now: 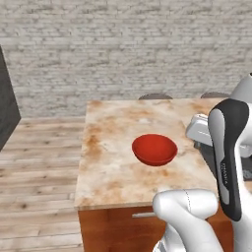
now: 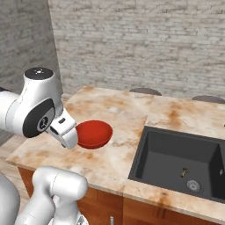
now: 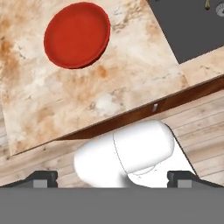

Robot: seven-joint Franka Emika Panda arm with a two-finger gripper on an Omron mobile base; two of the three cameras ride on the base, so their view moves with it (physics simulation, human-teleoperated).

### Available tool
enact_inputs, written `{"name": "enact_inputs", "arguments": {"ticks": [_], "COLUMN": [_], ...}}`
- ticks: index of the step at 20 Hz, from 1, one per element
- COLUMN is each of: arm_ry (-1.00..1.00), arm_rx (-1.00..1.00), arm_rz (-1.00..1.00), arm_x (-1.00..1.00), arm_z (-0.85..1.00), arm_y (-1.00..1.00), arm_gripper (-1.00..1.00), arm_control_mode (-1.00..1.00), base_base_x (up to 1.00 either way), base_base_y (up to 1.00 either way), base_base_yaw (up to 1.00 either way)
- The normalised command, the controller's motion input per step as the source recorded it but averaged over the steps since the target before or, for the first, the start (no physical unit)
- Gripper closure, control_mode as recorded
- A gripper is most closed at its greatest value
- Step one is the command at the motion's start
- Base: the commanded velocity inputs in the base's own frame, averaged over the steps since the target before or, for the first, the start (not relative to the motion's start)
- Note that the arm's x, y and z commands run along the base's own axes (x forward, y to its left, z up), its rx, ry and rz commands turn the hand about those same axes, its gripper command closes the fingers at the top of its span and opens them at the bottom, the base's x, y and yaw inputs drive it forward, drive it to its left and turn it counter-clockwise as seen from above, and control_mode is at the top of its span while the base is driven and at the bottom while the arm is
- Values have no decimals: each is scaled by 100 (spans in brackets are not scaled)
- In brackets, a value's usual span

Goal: Clear the mugs and bowl far away from the sink.

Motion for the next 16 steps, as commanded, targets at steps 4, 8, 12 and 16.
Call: {"name": "enact_inputs", "arguments": {"ticks": [4,8,12,16], "arm_ry": [0,0,-1,-5], "arm_rx": [0,0,-2,-4], "arm_rz": [0,-3,0,0], "arm_x": [0,59,63,62], "arm_z": [0,-24,-42,-54], "arm_y": [0,-10,-9,-13], "arm_gripper": [-100,-100,-100,-100], "arm_control_mode": [100,-100,-100,-100], "base_base_x": [47,16,0,0], "base_base_y": [0,0,0,0], "base_base_yaw": [-16,-3,0,0]}}
